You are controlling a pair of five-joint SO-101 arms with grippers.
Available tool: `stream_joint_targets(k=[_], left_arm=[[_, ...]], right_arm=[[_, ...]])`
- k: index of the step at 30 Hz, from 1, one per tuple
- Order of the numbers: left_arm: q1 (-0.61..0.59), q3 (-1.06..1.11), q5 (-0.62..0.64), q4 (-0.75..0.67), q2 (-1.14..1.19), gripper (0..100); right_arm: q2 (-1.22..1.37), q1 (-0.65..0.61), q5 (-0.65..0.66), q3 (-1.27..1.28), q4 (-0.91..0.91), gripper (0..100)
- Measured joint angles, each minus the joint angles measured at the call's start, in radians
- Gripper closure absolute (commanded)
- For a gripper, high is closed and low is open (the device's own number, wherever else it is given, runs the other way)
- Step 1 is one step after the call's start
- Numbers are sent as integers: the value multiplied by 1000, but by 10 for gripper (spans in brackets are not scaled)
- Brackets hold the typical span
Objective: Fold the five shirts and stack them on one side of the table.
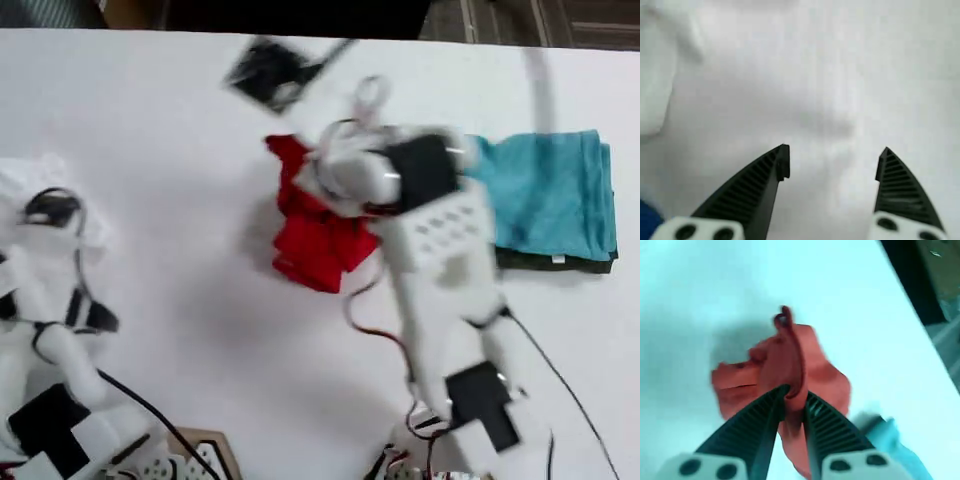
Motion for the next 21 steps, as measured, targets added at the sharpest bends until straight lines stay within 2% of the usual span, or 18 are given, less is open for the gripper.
stream_joint_targets(k=[5,10,15,21], left_arm=[[176,-9,12,-3,-2,707],[324,-106,147,-18,-2,706],[543,-166,278,-15,-2,706],[875,-169,333,32,0,705]], right_arm=[[-80,229,89,0,0,978],[-126,420,132,0,0,978],[-133,470,135,0,9,978],[-135,476,135,11,14,978]])
